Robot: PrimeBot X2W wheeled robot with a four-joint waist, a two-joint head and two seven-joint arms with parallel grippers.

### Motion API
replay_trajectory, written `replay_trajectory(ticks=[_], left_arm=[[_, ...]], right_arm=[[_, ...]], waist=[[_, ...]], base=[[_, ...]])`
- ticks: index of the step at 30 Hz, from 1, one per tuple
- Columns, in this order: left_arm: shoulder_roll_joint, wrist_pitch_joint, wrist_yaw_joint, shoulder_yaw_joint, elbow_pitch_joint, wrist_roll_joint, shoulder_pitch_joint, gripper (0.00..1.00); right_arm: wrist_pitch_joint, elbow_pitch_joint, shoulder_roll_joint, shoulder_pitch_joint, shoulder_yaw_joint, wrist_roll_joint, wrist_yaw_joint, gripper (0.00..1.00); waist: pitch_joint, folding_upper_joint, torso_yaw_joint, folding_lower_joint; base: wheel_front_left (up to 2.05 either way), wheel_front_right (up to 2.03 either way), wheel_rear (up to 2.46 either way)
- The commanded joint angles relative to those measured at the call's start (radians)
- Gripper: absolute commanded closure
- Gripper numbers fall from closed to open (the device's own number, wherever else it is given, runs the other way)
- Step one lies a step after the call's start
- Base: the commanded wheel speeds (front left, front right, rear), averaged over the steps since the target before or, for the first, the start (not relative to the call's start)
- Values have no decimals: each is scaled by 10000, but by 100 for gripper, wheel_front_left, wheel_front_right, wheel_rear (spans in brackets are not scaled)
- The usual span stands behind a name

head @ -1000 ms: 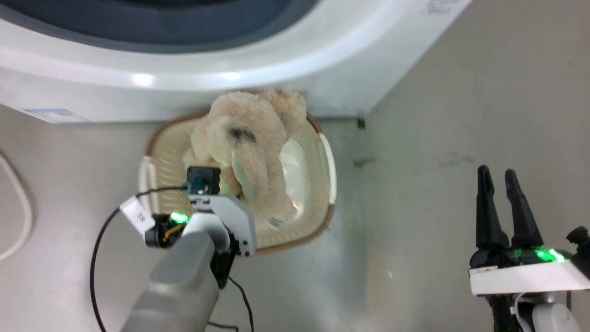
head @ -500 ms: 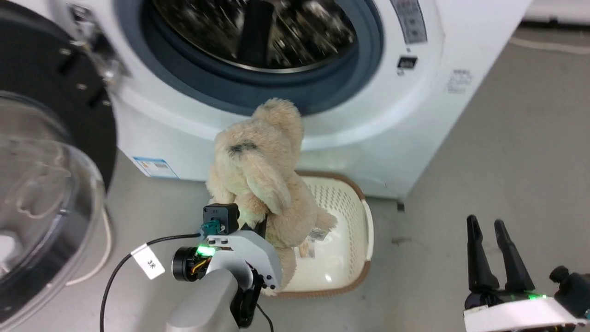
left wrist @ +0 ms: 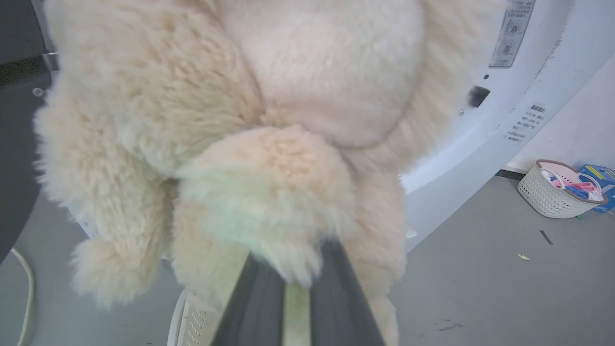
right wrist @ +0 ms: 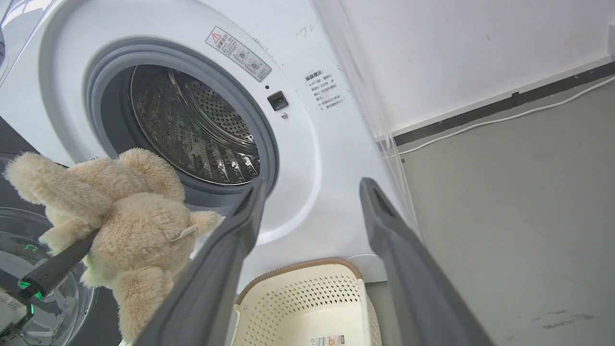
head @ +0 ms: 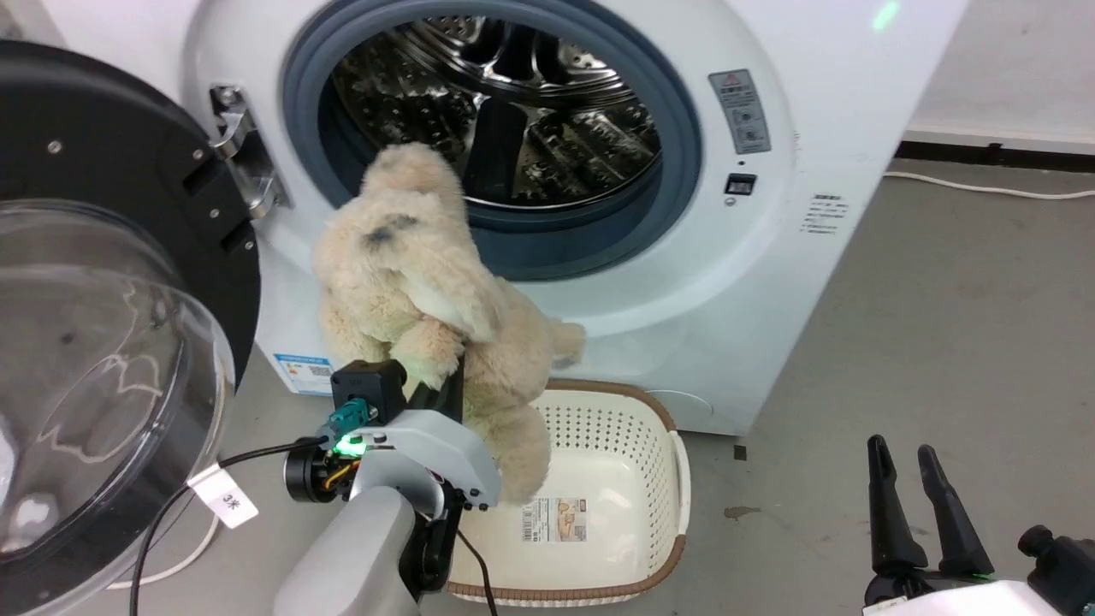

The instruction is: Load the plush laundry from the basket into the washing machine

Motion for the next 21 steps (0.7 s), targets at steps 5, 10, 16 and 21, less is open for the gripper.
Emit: replay_trajectory(ticks=[5, 10, 16, 21], left_arm=[[264, 32, 75, 10, -363, 188, -403, 100], [492, 241, 73, -16, -396, 341, -1097, 100], [780, 338, 124, 117, -261, 465, -2064, 100], [1011, 415, 111, 178, -78, 587, -2896, 100]], right_arm=[[-42, -11, -6, 132, -41, 67, 8, 0], [-42, -76, -6, -13, -61, 84, 8, 0], [-42, -147, -6, -199, -51, 113, 8, 0], [-42, -190, -6, -368, -30, 145, 8, 0]], waist=[[36, 0, -276, 2], [361, 0, -538, 2], [893, 0, -841, 2], [1302, 0, -1045, 2]], base=[[0, 0, 0], [0, 0, 0], [0, 0, 0], [0, 0, 0]])
